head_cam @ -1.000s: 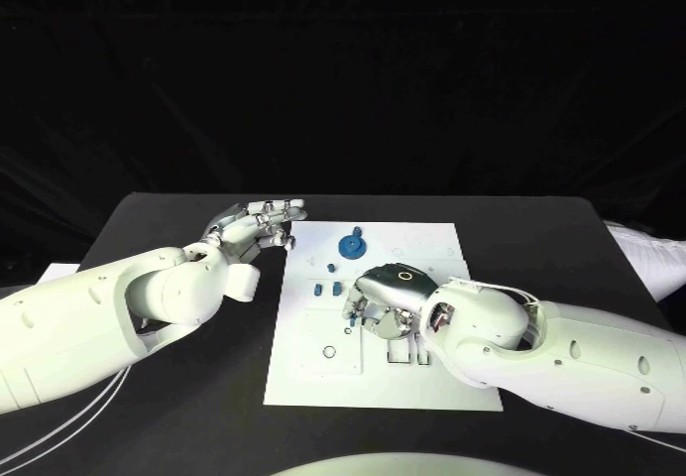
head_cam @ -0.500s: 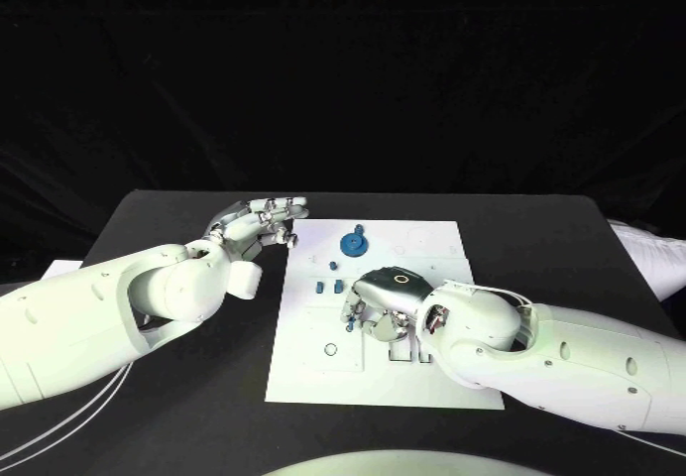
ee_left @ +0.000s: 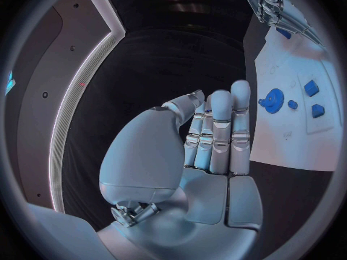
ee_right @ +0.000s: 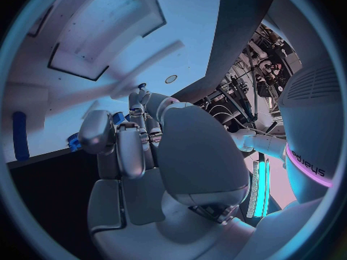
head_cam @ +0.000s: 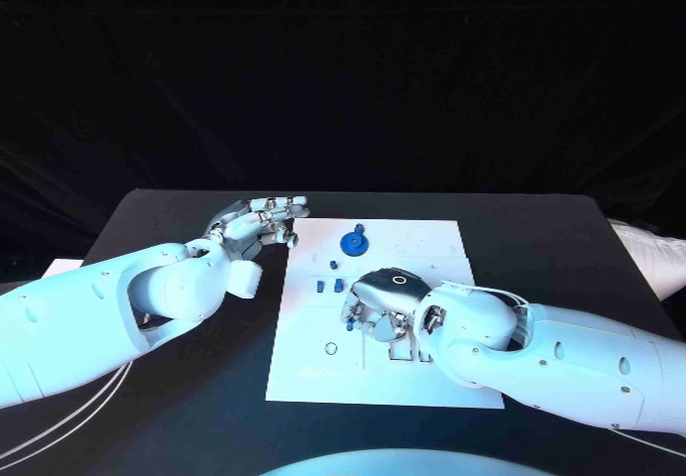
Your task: Assemble the parts on the task board
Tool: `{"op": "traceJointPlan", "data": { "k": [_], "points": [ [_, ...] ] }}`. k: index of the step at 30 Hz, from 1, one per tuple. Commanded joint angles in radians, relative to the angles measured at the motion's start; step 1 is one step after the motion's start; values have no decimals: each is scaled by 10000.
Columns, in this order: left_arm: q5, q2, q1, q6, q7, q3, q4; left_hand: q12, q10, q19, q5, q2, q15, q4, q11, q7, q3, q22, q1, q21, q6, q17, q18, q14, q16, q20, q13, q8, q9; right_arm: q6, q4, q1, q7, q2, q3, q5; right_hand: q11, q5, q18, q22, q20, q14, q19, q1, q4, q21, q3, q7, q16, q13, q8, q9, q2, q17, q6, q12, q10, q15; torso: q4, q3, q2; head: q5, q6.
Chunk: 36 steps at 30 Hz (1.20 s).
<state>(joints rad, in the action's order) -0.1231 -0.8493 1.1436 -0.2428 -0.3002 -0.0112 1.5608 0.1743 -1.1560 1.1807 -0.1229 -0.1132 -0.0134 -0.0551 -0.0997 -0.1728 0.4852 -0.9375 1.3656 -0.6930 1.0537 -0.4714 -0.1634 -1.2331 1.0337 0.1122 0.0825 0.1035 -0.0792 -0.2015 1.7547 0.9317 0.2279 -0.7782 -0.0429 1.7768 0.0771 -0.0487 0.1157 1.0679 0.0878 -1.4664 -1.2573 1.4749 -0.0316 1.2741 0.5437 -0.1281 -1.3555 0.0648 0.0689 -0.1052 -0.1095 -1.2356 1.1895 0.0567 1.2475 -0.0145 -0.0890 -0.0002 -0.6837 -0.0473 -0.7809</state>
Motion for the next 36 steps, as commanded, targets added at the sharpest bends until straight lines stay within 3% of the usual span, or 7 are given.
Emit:
{"op": "traceJointPlan", "data": {
  "k": [1, 13, 21, 36],
  "points": [
    [52, 3, 0, 175, -16, 6, 34, 50, 62, -56, -11, 34, 4, -58, 1, -33, 10, 10, 67, 38, -8, 9, -165, 94, -60, 20, 10, 67, 15, 283, -31, -19, -15, 22, 9, 226, -71, -67, -78, -12, 48, -459, -29, -91, 43, 27, 36, -69, -36, 4, 22, -9, 36, 1, -17, 48, -28, 31, -3, -5, 0, -17, 5],
    [52, 2, 0, 204, 22, 6, 36, 50, 62, -56, -11, 34, 4, -58, 1, -33, 10, 10, 67, 38, -8, 9, -165, 94, -60, 20, 10, 67, 15, 707, -106, -21, 92, 100, 33, 211, -20, -101, -67, -69, 91, -449, 20, -306, 60, -9, -80, -111, -14, -4, -24, -10, -13, 51, -129, 37, -194, 81, -2, -3, -1, -15, -18],
    [54, 1, -1, 218, 66, 6, 23, 65, 75, -68, -9, 31, 1, -71, -7, -42, -5, 32, 72, 73, -15, 23, -168, 102, -65, 20, 8, 70, 18, 461, -132, -20, 51, 76, 36, -78, 380, -176, 60, -750, 371, -321, 473, -818, -25, -485, -416, -489, 264, -40, -86, 250, -333, 473, -1303, 57, -1682, 413, -2, -4, -3, -16, -21],
    [54, 0, -4, 223, 73, 5, 12, 65, 75, -68, -9, 31, 1, -71, -7, -42, -5, 32, 72, 73, -15, 23, -168, 102, -65, 20, 8, 70, 18, 76, -49, -19, -10, -10, 36, -180, 447, -233, 93, -896, 447, -284, 543, -852, 3, -600, -580, -536, 347, -29, -68, 311, -369, 603, -1494, 98, -1962, 463, -6, -1, 0, -41, -12]
  ]
}}
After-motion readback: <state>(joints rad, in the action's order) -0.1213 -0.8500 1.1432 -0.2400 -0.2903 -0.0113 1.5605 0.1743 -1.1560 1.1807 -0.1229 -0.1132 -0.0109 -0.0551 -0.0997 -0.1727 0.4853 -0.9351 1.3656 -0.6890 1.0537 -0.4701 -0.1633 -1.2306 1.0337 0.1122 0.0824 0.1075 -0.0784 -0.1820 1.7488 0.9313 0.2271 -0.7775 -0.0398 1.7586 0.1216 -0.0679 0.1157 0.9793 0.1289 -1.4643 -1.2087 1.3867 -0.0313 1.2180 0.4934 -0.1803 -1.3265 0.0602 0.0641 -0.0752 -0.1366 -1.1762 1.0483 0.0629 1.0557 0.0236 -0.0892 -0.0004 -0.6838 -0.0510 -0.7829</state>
